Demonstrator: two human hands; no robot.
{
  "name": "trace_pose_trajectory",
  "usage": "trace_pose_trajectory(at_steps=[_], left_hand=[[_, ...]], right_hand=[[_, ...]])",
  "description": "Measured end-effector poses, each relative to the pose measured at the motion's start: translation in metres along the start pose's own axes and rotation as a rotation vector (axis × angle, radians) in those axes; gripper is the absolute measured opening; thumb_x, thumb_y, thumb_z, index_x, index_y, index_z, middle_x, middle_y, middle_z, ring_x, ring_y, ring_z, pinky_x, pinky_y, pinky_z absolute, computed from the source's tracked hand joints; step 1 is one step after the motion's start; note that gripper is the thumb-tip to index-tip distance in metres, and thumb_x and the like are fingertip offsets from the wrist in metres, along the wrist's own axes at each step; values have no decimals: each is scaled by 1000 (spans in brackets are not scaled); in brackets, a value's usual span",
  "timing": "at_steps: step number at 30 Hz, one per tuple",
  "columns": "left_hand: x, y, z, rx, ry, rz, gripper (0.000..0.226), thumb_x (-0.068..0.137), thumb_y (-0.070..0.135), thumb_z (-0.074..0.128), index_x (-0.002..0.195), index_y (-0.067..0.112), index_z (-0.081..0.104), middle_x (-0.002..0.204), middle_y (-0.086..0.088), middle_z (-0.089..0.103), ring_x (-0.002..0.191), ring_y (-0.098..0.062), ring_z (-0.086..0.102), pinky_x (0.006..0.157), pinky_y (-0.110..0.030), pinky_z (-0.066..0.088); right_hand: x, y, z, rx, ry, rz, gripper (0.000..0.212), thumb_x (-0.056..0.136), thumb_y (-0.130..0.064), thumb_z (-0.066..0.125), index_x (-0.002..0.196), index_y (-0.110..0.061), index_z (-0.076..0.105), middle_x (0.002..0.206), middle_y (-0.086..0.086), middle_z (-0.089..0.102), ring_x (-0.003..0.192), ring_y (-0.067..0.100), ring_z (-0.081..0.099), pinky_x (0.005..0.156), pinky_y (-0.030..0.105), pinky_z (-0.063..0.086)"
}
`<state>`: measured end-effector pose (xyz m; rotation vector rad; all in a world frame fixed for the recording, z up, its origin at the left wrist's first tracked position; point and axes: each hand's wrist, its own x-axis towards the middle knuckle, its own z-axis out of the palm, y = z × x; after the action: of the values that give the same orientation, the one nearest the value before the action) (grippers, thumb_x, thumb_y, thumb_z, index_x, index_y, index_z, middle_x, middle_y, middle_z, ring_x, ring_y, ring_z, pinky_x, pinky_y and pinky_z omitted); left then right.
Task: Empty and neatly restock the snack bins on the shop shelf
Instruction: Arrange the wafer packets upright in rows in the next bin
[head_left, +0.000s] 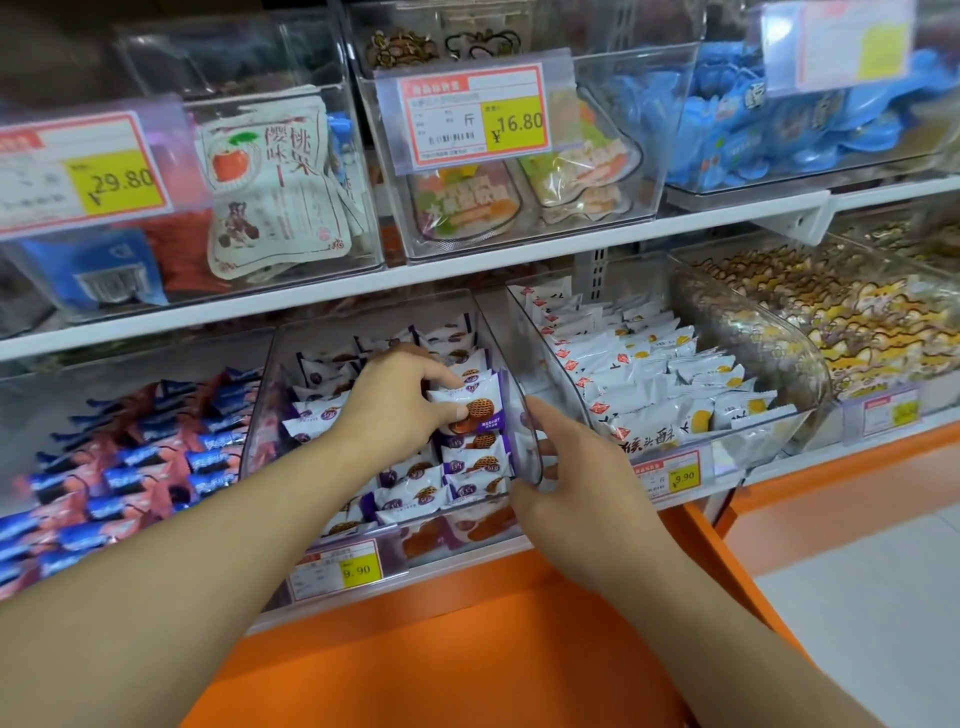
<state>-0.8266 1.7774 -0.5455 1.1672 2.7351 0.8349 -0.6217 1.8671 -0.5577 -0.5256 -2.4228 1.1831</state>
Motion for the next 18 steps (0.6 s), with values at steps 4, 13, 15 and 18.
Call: trace_pose_trajectory(at_steps=[4,13,15,18], left_hand=[[-1,-2,6,16,-14,7,38,81,38,88,117,33,78,126,12,68,119,-11,61,99,-27,47],[3,-4,16,-90,-6,-92,51,72,39,94,117,39,72,142,7,58,139,-25,44,112,-43,43],[2,-6,15,-105,1,-81,51,72,40,94,118,39,71,142,8,58,140,-24,44,114,-44,42],[-2,-8,10,-90,-1,-58,50,74,39,93,118,39,71,141,11,59,139,-24,45,115,-45,41]], right_hand=[[0,-1,1,-24,-2,1,57,89,-8,67,133,-43,54,110,-21,65,103,-14,56,69,2,48],[0,-4,-2,-42,-7,18,52,90,-8,67,125,-43,53,92,-26,56,88,-11,57,64,9,51],[0,-4,-3,-16,-8,31,49,91,-7,67,125,-40,56,94,-17,64,82,3,64,58,15,52],[-2,-5,-4,34,-10,43,48,91,-5,66,126,-38,59,97,-8,72,83,15,70,59,25,59]])
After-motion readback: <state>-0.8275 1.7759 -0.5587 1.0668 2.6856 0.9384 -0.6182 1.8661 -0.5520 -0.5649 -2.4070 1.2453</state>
